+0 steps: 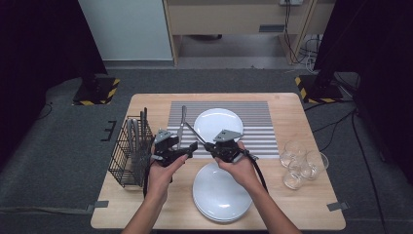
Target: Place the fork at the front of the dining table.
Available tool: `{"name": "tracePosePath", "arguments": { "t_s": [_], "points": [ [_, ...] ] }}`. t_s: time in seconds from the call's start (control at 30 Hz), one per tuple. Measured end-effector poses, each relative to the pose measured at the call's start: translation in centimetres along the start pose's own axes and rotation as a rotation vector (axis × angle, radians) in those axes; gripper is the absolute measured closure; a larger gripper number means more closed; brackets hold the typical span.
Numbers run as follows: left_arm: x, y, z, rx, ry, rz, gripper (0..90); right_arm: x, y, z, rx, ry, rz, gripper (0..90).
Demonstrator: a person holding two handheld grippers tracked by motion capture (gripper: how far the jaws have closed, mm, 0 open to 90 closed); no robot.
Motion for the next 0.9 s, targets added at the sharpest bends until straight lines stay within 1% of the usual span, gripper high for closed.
{"name": "tracePosePath", "arguments": {
  "t_s": [0.07, 0.17, 0.37, 0.43, 0.5, 0.6, 0.7, 0.9],
  "points": [
    [0.0, -0.1, 0.0, -0.006, -0.001, -0.007, 13.6, 0.1, -0.1, -0.2, -0.003, -0.008, -0.003, 86.0],
    [-0.1, -0.4, -0.1, -0.006, -0.012, 0.001, 13.7, 0.3, -0.3, -0.6, -0.011, -0.015, -0.001, 86.0],
    [-0.4, -0.7, -0.2, -0.025, -0.01, 0.012, 13.2, 0.6, -0.6, -1.2, -0.031, -0.03, 0.002, 86.0],
    [-0.4, -0.7, -0.1, -0.032, 0.0, 0.01, 13.1, 0.7, -0.7, -1.4, -0.035, -0.034, 0.003, 86.0],
    [-0.4, -0.7, 0.1, -0.022, -0.001, 0.008, 13.1, 0.7, -0.7, -1.6, -0.039, -0.038, 0.001, 86.0],
    [-0.5, -0.8, 0.2, -0.021, -0.005, 0.014, 13.0, 0.9, -0.8, -1.8, -0.047, -0.046, 0.002, 86.0],
    [-0.6, -0.9, 0.3, -0.029, -0.006, 0.022, 13.0, 1.0, -0.9, -2.1, -0.053, -0.055, 0.002, 86.0],
    [-0.8, -1.5, 0.6, -0.009, -0.025, 0.044, 12.7, 1.3, -1.2, -2.8, -0.064, -0.074, 0.002, 86.0]
  ]
}}
Point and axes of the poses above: each handheld gripper's, and its own axes: x roughly backward along the jaws, y roughly out of its top, z roughly to its left, the point moved 2 cm from there along -x, roughly forward along the jaws, and after that the axes turned 9 degrees about x, right-handed, at the moved point
